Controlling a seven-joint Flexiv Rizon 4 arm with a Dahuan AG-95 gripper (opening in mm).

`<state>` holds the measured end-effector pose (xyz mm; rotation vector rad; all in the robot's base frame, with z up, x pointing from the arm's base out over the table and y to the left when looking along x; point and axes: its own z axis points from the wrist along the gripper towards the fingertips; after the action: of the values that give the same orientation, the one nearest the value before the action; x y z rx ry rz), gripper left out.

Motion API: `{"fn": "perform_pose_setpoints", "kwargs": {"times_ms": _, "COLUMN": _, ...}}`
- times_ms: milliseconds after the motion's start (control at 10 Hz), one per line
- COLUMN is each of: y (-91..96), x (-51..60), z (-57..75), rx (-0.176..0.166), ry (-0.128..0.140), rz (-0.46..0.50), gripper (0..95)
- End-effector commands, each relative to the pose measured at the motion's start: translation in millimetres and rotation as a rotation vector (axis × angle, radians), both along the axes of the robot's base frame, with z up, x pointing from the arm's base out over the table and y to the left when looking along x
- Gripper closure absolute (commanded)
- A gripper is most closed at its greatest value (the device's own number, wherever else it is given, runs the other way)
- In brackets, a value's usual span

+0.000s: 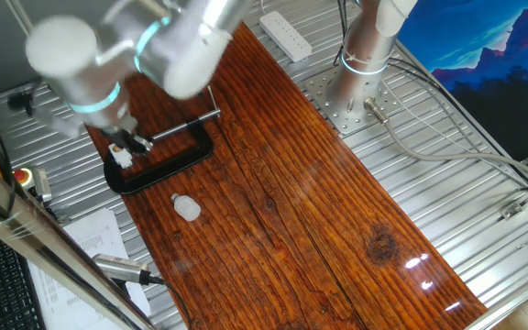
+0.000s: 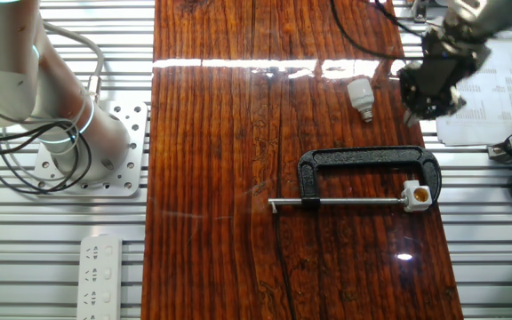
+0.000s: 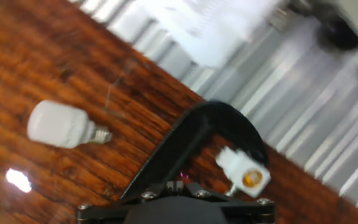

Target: Take out the light bulb by rotating it

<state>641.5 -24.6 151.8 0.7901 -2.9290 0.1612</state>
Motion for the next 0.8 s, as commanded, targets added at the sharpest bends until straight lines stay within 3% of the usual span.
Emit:
{"fn": "perform_pose_setpoints", "kwargs": {"times_ms": 100, "y": -41.5, "x": 2.2, "z": 5.2, "rx": 0.091, "ry": -0.053, "rz": -0.227, "gripper": 95.0}}
{"fn": "perform_pose_setpoints", "kwargs": {"times_ms": 400, "y": -52.1, "x": 12.1, "z": 8.8, "rx": 0.096, "ry": -0.039, "rz": -0.266, "gripper": 95.0}}
{"fn": "perform_pose_setpoints", "kwargs": {"times_ms": 600, "y": -52.5, "x": 11.6, "z": 6.4, "rx": 0.129, "ry": -0.032, "rz": -0.316, "gripper": 95.0}}
{"fn": "perform_pose_setpoints", "kwargs": {"times_ms": 800, "y": -52.1, "x": 11.6, "z": 6.0, "rx": 0.121, "ry": -0.039, "rz": -0.342, "gripper": 95.0}}
